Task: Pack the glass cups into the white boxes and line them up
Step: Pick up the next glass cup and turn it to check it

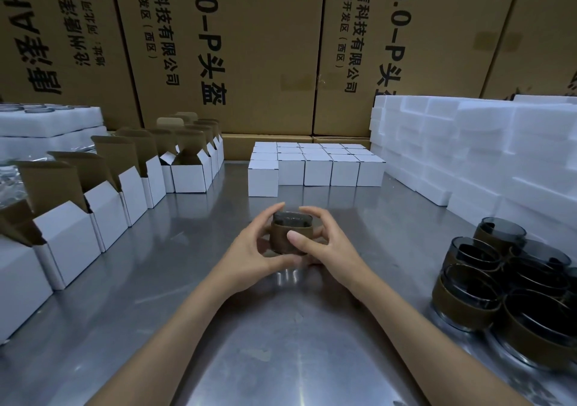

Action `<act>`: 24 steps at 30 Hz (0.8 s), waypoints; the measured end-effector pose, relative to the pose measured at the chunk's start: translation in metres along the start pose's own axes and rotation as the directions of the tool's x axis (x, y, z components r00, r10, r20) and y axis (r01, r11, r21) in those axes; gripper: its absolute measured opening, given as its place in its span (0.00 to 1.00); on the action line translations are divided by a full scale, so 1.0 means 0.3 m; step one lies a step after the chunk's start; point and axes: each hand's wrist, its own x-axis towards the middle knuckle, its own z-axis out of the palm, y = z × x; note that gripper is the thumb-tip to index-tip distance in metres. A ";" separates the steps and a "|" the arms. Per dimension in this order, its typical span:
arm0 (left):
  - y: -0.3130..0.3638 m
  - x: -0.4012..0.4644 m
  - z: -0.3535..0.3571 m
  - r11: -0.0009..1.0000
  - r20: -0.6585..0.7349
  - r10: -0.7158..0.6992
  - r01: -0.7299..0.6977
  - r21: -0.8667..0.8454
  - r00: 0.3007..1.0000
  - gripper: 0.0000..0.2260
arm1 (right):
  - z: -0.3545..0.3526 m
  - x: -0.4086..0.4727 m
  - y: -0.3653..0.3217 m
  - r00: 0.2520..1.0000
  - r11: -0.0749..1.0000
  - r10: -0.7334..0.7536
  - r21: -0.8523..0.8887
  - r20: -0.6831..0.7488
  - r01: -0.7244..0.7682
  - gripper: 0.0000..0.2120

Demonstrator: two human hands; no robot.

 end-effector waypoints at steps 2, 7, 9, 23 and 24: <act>0.011 0.000 -0.006 0.996 0.020 -0.021 0.022 -0.082 1.000 0.35 | 0.003 0.001 -0.010 0.999 0.996 0.045 0.074 0.001 -0.045 0.23; 0.027 -0.007 -0.014 0.992 -0.038 -0.114 0.112 -0.053 0.993 0.14 | -0.012 -0.004 -0.022 0.988 0.989 0.136 0.047 0.073 -0.139 0.35; 0.030 -0.003 -0.014 0.984 -0.073 -0.177 0.176 -0.012 0.982 0.21 | -0.015 -0.007 -0.021 0.984 0.990 0.127 0.041 0.123 -0.133 0.37; 0.012 -0.003 -0.029 0.993 -0.059 -0.084 0.078 -0.093 0.995 0.12 | -0.034 -0.018 -0.023 0.983 0.991 0.109 0.059 0.148 -0.119 0.20; 0.009 -0.003 -0.032 0.993 -0.062 -0.061 0.055 -0.102 0.996 0.17 | -0.039 -0.018 -0.022 0.984 0.993 0.093 0.061 0.152 -0.103 0.21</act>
